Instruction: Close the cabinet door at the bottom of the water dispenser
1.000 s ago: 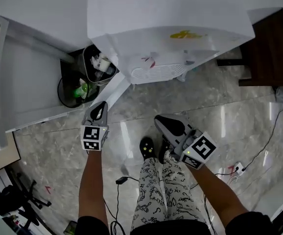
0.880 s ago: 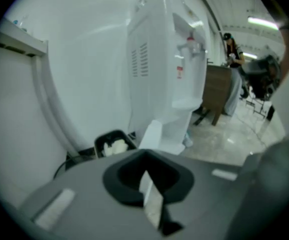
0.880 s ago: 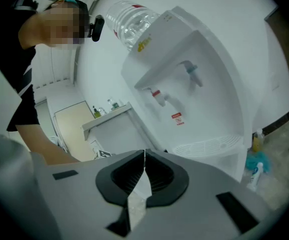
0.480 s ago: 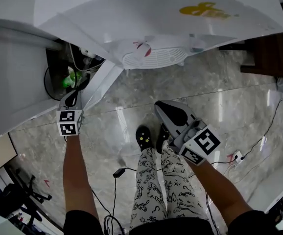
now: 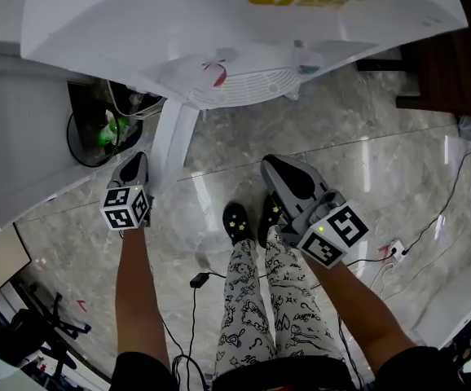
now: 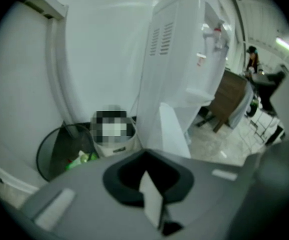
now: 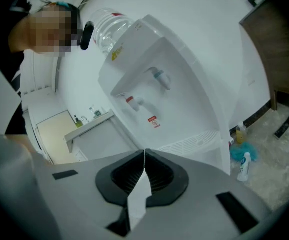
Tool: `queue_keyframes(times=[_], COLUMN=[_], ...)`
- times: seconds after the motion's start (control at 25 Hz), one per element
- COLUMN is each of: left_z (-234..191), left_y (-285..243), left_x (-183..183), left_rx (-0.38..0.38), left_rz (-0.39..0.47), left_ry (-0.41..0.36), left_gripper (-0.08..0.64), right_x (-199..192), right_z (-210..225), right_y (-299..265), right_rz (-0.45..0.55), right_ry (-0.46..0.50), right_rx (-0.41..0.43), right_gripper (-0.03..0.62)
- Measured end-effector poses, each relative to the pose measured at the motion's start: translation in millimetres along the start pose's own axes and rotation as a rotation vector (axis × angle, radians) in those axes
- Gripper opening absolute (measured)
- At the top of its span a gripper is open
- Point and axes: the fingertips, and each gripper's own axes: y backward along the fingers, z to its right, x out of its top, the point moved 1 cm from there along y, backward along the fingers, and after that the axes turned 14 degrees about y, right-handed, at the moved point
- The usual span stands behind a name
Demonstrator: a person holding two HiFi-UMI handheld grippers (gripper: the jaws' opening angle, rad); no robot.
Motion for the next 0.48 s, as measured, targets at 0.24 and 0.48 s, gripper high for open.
queue_keyframes(times=[0.24, 0.48], left_z=[78, 153], left_y=[-15, -49], left_x=[-46, -51], left_rx=[-0.122, -0.196], left_rz=[-0.006, -0.003], left_ry=[0.094, 0.182], left_gripper=[-0.002, -0.002], right_x=[5, 20], right_z=[23, 43], right_y=[18, 39], right_rz=[0.056, 0.103], right_ry=[-0.037, -0.045], right_rx=[-0.052, -0.048], right_gripper=[0.017, 0.017])
